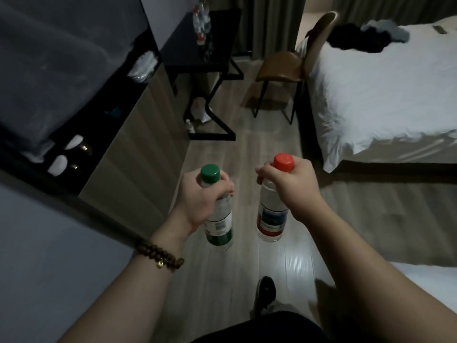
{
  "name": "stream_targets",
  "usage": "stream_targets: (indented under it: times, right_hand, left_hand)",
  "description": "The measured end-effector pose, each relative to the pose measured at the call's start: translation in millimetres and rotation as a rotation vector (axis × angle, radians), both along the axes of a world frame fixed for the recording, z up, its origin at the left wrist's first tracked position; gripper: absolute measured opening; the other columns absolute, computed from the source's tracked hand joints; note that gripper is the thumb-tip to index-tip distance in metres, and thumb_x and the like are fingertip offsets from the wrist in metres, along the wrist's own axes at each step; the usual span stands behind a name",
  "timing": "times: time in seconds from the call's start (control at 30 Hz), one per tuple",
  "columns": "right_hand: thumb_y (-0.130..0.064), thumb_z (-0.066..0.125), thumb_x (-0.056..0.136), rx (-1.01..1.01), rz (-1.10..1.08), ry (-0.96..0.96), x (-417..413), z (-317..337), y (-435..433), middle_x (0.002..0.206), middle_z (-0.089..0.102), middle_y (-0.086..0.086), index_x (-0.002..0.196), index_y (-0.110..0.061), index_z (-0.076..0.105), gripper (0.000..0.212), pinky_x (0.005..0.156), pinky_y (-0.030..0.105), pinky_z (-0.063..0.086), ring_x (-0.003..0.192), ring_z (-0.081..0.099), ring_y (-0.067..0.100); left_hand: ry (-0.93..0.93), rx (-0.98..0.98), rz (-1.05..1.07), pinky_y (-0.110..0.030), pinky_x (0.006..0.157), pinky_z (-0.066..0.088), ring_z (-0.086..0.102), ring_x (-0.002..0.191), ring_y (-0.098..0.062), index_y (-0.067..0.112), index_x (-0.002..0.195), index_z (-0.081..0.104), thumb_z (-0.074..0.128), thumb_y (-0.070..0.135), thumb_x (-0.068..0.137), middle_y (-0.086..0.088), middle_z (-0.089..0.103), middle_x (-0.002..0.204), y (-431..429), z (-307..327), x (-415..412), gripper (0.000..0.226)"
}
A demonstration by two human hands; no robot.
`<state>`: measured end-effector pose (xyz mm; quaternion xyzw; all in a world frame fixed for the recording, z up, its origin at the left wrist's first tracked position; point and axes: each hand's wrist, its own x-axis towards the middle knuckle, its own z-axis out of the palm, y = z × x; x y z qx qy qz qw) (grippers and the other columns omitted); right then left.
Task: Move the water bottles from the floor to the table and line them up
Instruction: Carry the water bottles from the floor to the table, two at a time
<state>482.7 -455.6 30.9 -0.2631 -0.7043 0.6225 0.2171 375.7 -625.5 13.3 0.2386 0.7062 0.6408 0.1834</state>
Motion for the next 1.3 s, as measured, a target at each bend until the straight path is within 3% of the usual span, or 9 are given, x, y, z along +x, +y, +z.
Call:
stream_targets:
  times: [0.13,0.3,0.43,0.77,0.97,1.17,1.3]
  right_hand:
    - [-0.019,0.078,0.081,0.012,0.035,-0.003,-41.0,10.9,74.5,0.072,0.073,0.011,0.072,-0.003,0.071,0.020,0.071,0.032,0.055,0.075,0.071,0.026]
    - [-0.020,0.079,0.081,0.037,0.022,0.003,-93.5,21.6,150.3,0.070,0.073,0.012,0.072,-0.004,0.071,0.020,0.077,0.043,0.056,0.075,0.071,0.030]
    - [-0.022,0.078,0.082,0.037,0.008,0.001,-135.5,21.9,208.7,0.069,0.072,0.012,0.070,-0.007,0.071,0.021,0.076,0.042,0.057,0.072,0.071,0.026]
    - [-0.031,0.079,0.083,0.163,-0.018,-0.033,-274.3,14.0,379.8,0.068,0.073,0.007,0.070,-0.010,0.072,0.025,0.062,0.026,0.053,0.062,0.068,0.016]
    - [-0.043,0.079,0.078,0.213,-0.046,-0.071,-370.5,24.7,484.6,0.070,0.073,0.004,0.073,-0.014,0.071,0.031,0.072,0.041,0.058,0.073,0.071,0.025]
    - [-0.043,0.079,0.075,0.181,-0.064,-0.051,-459.9,27.6,562.8,0.067,0.073,0.003,0.072,-0.017,0.072,0.027,0.073,0.044,0.058,0.071,0.071,0.025]
    - [-0.038,0.080,0.077,0.120,-0.014,-0.030,-523.7,15.5,615.1,0.064,0.071,0.007,0.072,-0.010,0.070,0.030,0.066,0.040,0.056,0.059,0.065,0.021]
  left_hand:
    - [0.029,0.015,0.002,-0.041,0.073,0.057,0.070,0.075,-0.036,0.004,0.071,0.069,0.074,0.023,0.066,-0.022,0.070,0.073,74.9,13.5,-46.7,0.020]
    - [-0.001,0.054,0.012,-0.050,0.077,0.058,0.069,0.073,-0.035,0.012,0.070,0.070,0.075,0.020,0.068,-0.021,0.070,0.073,151.8,19.5,-100.3,0.010]
    - [0.006,0.040,-0.017,-0.043,0.073,0.058,0.070,0.073,-0.033,0.011,0.072,0.069,0.076,0.022,0.070,-0.023,0.070,0.075,209.0,18.7,-144.5,0.013]
    - [0.023,0.044,-0.085,-0.039,0.077,0.057,0.071,0.077,-0.036,0.000,0.079,0.069,0.076,0.044,0.081,-0.019,0.073,0.077,380.3,2.5,-289.3,0.045]
    - [0.010,0.053,-0.094,-0.031,0.073,0.056,0.070,0.074,-0.025,0.000,0.078,0.069,0.075,0.048,0.077,-0.017,0.073,0.077,488.2,11.0,-382.3,0.049]
    - [0.015,0.066,-0.064,-0.043,0.077,0.057,0.072,0.078,-0.034,0.003,0.076,0.070,0.076,0.049,0.077,-0.016,0.073,0.076,565.2,24.1,-471.9,0.046]
    - [0.023,0.062,-0.004,-0.038,0.072,0.058,0.073,0.075,-0.031,0.010,0.074,0.071,0.077,0.047,0.077,-0.014,0.073,0.074,608.6,21.1,-529.8,0.038]
